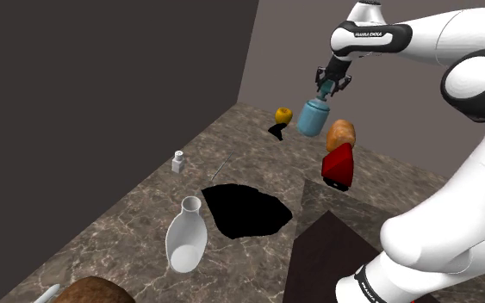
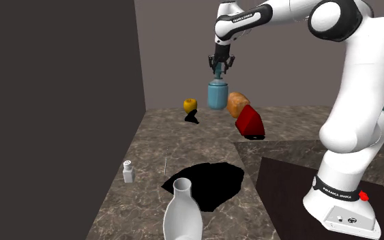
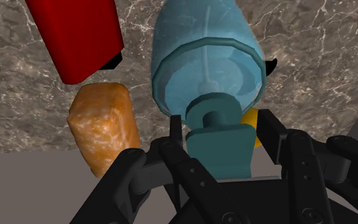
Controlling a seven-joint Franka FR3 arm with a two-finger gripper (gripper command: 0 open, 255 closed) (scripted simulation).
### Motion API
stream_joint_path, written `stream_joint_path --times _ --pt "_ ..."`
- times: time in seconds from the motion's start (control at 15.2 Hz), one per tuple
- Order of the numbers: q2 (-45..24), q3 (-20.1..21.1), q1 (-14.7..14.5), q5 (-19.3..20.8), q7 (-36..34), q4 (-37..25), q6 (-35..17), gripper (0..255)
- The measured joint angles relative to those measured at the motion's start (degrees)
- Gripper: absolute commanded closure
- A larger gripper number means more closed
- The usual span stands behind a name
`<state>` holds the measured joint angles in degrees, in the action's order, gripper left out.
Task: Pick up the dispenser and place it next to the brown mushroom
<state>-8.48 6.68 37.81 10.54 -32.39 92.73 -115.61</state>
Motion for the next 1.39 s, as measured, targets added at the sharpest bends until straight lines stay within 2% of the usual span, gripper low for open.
stream_joint_path --times 0.4,0.53,1.39 --pt "-9.8 -2.0 3.4 -1.4 6.6 -13.5 2.8 255" --pt "-11.8 -2.4 4.1 -1.6 7.8 -15.5 2.7 255" --pt "-12.4 -2.7 4.6 -1.1 7.0 -6.5 -6.8 255"
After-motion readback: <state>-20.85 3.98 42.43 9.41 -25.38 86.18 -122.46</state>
